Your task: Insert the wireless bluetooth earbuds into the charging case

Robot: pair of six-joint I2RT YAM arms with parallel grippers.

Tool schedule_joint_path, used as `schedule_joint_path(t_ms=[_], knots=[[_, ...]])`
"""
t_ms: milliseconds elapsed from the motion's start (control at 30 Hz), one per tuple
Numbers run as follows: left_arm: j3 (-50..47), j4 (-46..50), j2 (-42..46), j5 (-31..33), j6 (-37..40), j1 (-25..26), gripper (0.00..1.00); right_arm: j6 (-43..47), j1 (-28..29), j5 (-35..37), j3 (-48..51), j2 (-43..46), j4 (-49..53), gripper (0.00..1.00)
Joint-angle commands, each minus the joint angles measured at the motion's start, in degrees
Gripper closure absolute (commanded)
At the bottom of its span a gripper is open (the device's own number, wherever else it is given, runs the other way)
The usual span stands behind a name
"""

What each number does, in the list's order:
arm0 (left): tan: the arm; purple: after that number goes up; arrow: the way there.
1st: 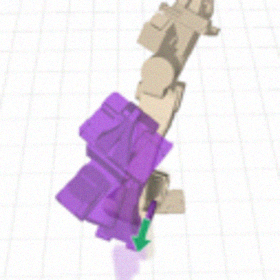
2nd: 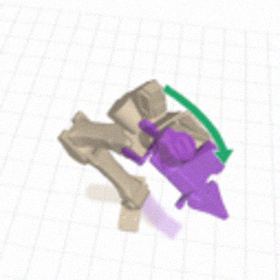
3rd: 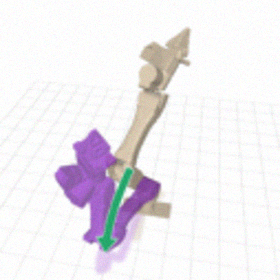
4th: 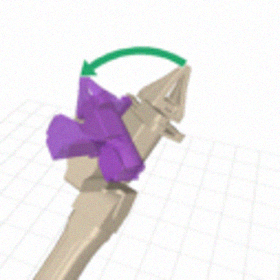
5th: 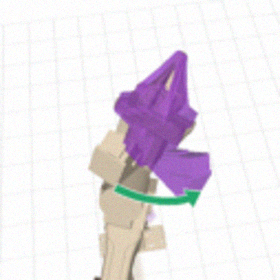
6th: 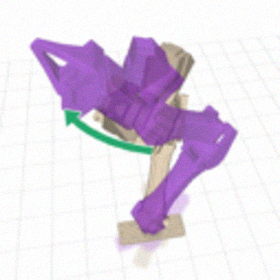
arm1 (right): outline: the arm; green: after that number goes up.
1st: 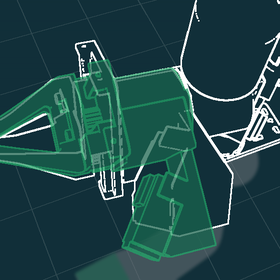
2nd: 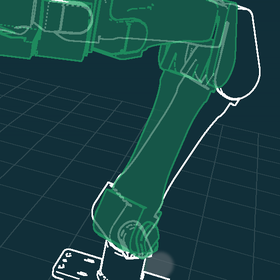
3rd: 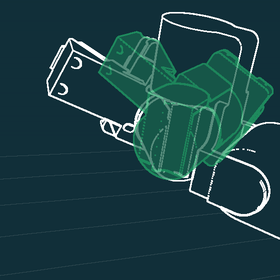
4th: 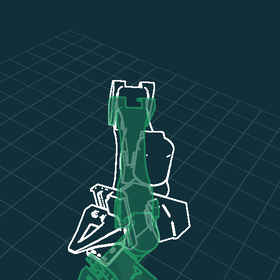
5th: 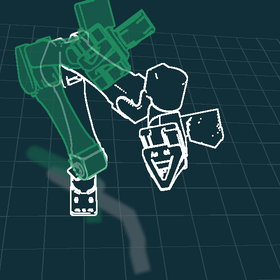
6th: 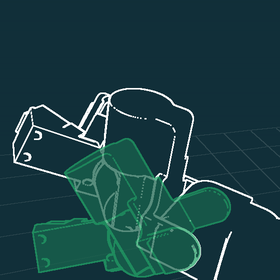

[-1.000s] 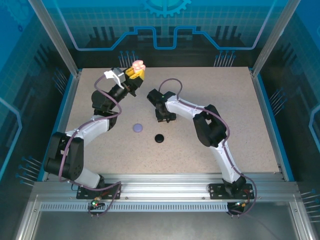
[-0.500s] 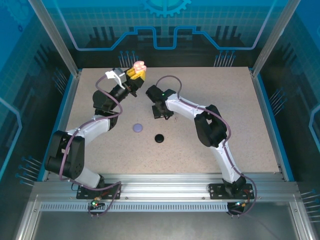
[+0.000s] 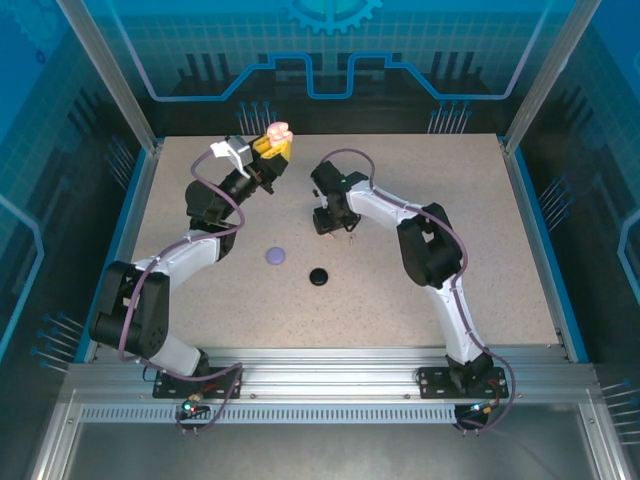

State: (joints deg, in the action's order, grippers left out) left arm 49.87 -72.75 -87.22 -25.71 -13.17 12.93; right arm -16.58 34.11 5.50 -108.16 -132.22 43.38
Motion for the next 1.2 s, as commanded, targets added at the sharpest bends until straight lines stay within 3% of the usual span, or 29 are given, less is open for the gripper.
schedule_joint_path(t_ms=[0,1167], knots=[[-0.20,-2.76,-0.17,-0.05,-0.19,0.42,1.00,2.01,0.45,-3.19,0.93,1.32,-0.30,0.51],[0.06,-2.31,-0.49,0.39,-0.01,1.05,1.00,4.60,3.81,1.95,1.34,-0.50,2.93,0.66]])
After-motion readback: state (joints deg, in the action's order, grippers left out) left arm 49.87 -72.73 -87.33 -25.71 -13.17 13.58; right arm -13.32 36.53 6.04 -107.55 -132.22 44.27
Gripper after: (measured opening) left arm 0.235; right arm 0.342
